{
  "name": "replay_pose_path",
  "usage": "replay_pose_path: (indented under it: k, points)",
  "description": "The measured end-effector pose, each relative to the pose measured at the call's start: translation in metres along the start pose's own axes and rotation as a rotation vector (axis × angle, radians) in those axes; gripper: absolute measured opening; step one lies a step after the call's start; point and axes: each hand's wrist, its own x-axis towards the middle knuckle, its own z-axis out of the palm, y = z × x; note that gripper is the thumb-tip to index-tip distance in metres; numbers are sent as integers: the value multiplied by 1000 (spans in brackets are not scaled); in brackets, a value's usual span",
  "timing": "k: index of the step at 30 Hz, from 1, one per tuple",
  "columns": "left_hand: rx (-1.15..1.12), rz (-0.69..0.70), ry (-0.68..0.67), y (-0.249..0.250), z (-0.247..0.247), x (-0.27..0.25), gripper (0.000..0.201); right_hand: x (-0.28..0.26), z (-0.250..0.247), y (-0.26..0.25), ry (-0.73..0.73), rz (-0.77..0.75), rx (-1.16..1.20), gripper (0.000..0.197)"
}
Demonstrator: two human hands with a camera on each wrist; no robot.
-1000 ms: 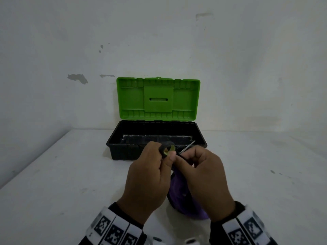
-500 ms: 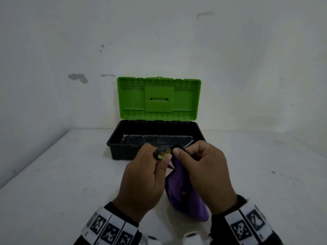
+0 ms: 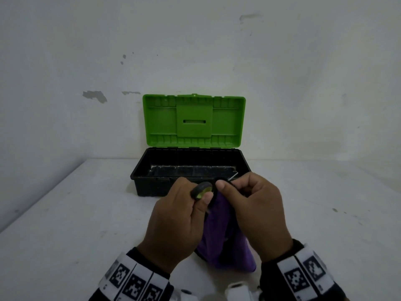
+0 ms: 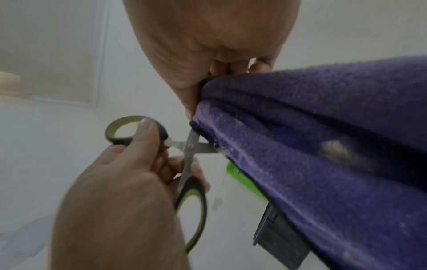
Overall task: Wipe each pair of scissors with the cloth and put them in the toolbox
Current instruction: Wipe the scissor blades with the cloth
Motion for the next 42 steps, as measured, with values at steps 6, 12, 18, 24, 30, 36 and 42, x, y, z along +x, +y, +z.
replay_pose_path:
  k: [6,12,18,24,30,36,42]
  points:
    - [11,-15,4,-2,1,-2,23,4,-6,2,26,32,36,27]
    - [9,1,-23,1,-1,-1,25,9,-10,5,81,29,16,28]
    - [9,-7,-32,-1,-2,-2,26,-3,-5,-1,4,35,21,25]
    - [29,8,-50,3,-3,0,24,9,-11,7,111,53,-7,27]
    - [31,25,-48,5,-6,2,24,-5,-3,-1,1,7,12,26]
    - [4,-50,-33,5,-8,-1,27,22,-21,9,123,69,61,28]
    - [-472,-660,104,14,-12,10,29,30,-41,10,88,79,183,23]
